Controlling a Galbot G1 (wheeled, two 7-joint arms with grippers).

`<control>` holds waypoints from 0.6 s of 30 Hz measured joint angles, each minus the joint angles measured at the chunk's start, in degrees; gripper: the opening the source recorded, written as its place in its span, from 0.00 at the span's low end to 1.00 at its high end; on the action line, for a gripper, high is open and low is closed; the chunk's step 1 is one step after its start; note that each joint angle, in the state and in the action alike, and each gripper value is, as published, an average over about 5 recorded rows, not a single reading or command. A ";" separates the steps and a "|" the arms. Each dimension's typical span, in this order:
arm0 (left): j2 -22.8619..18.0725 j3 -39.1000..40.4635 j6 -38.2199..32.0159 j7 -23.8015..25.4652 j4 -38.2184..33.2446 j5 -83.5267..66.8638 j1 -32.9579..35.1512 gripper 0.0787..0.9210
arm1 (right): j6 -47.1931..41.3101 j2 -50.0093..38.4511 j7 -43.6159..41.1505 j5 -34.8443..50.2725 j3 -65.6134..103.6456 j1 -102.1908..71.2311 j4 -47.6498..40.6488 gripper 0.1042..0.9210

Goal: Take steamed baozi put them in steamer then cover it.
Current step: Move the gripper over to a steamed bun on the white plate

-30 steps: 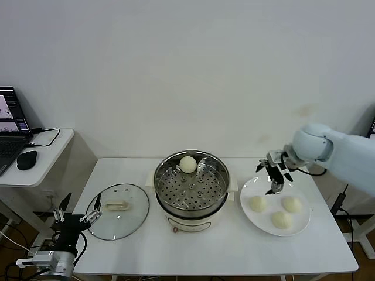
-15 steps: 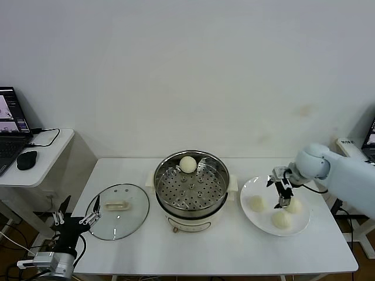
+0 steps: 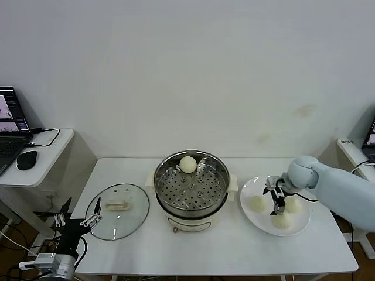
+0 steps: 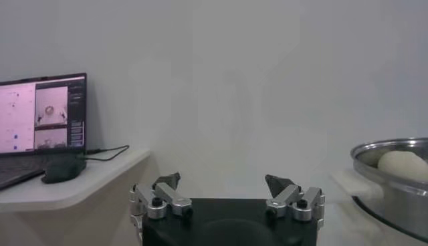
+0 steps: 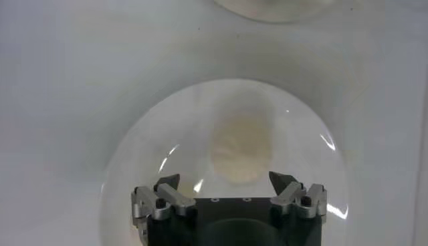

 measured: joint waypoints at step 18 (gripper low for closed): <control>-0.55 0.27 -0.35 0.04 0.63 0.17 -0.17 0.88 | 0.10 5.36 1.47 -2.44 3.23 -3.12 -5.52 0.79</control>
